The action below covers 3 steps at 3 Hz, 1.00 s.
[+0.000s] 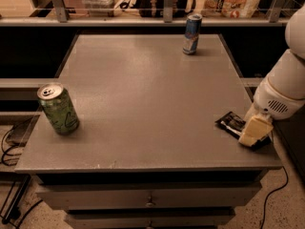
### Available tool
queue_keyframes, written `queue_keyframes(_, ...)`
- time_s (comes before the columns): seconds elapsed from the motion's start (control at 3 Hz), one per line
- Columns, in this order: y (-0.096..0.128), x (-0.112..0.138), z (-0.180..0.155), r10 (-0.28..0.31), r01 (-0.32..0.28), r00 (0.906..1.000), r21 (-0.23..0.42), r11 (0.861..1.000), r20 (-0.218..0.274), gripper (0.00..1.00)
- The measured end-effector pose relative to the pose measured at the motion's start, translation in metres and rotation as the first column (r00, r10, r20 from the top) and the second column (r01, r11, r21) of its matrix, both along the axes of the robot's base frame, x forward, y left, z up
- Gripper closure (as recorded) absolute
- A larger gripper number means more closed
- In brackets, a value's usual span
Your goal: Move rxbar chocolate near green can
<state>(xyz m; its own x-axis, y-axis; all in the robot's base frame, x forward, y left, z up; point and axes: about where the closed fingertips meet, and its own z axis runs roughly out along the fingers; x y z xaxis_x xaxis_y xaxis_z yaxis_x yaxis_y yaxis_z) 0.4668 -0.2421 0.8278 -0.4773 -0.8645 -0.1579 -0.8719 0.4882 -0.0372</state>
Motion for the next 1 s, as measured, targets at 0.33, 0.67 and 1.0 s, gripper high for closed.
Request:
queue_keyframes(0.33, 0.016, 0.003, 0.029, 0.039, -0.039, 0.9979, -0.007, 0.999, 0.052, 1.0)
queue_keyframes(0.67, 0.037, 0.012, 0.073, 0.1, -0.099, 0.9844, -0.017, 0.995, 0.145, 1.0)
queue_keyframes(1.0, 0.063, 0.024, 0.121, 0.193, -0.193, 0.9527, -0.02, 0.981, 0.235, 1.0)
